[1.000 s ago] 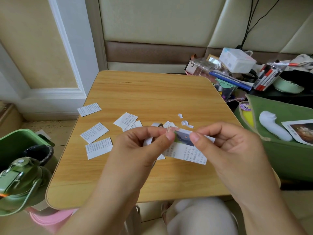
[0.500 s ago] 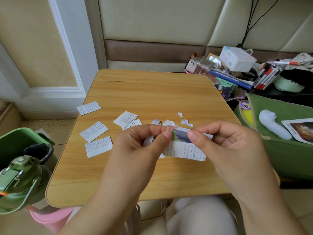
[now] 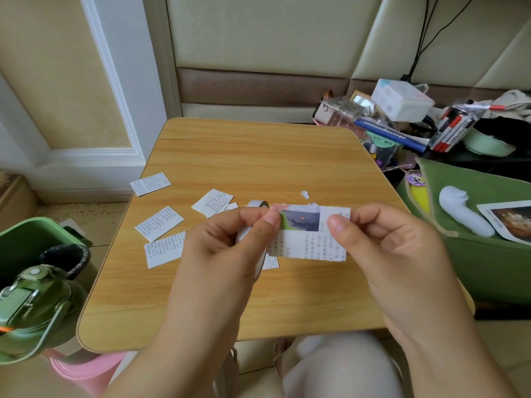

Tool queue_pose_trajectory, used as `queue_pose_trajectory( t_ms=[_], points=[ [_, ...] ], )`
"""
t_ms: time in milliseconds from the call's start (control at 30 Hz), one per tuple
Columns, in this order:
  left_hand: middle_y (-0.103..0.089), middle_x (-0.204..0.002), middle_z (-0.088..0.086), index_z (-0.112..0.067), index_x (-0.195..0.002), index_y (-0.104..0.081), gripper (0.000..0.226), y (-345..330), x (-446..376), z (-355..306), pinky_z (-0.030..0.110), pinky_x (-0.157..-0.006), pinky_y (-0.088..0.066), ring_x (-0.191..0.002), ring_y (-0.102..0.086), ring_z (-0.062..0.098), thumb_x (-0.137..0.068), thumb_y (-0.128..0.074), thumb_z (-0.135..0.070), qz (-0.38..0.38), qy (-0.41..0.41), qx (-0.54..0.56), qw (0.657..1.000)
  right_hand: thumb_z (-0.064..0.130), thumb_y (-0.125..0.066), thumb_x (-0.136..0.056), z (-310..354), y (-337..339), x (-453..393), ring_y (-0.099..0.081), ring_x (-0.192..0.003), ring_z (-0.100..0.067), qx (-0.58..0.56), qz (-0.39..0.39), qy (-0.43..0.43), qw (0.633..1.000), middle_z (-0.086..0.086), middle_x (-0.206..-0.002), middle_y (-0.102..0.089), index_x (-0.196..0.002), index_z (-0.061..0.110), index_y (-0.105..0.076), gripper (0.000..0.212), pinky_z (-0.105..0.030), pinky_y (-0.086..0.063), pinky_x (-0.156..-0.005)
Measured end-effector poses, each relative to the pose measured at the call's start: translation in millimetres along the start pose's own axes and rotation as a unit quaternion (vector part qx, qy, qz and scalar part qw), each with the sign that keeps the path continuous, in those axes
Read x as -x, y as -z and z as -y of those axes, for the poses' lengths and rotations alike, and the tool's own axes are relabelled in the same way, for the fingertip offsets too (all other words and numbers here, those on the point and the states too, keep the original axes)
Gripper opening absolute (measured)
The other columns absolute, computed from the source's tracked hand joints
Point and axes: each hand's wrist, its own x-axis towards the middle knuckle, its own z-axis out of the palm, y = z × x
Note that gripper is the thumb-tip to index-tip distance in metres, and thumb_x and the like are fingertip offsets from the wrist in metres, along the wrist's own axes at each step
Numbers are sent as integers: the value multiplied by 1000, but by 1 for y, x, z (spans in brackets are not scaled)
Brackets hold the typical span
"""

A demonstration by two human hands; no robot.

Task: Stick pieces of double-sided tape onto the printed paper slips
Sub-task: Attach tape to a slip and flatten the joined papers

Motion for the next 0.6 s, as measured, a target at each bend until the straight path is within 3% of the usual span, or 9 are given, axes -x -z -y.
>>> queue_pose_trajectory(
  t_ms=[67,167,233,400,533,600],
  points=[
    [-35,-59,10,-21,-64,-76,15,0,1,0,12,-46,-24,-55,-21,16,-68,-64,-28,-3,11,22,1000,41,-75,-62,-1,-2,2,-55,-60,-7,-22,-9,-10,1000,2,-63,-67,-69,23,-70,20,-15,-45,-58],
    [-38,-50,2,-20,-63,-75,5,1,2,1,12,-47,-27,-52,-29,8,-65,-76,-25,10,20,37,999,25,-76,-65,-1,-5,4,-57,-59,-8,-54,-29,-16,998,0,-61,-67,-63,23,-69,7,-15,-46,-58],
    [-42,-49,-6,-20,-63,-75,10,2,2,3,12,-48,-27,-53,-30,7,-70,-69,-24,15,18,40,999,21,-73,-65,0,-6,4,-57,-59,-6,-65,-36,-13,997,1,-61,-67,-60,23,-69,7,-14,-46,-57],
    [-41,-56,4,-18,-64,-75,17,2,1,4,12,-47,-27,-50,-30,8,-71,-64,-28,6,17,49,999,14,-72,-64,3,-9,2,-60,-59,-4,-96,-40,-11,995,4,-63,-69,-56,22,-68,12,-13,-47,-59],
    [-42,-48,-4,-19,-64,-75,16,2,2,3,12,-46,-28,-49,-32,7,-71,-63,-28,0,22,50,999,12,-71,-63,4,-9,1,-62,-63,-6,-113,-31,-22,993,2,-67,-70,-54,21,-67,14,-15,-49,-61],
    [-38,-50,1,-19,-67,-76,16,2,3,2,12,-46,-27,-52,-27,9,-71,-64,-28,-3,24,47,999,10,-70,-63,5,-9,1,-62,-62,-5,-121,-26,-24,992,4,-65,-69,-54,21,-67,15,-14,-48,-60]
  ],
)
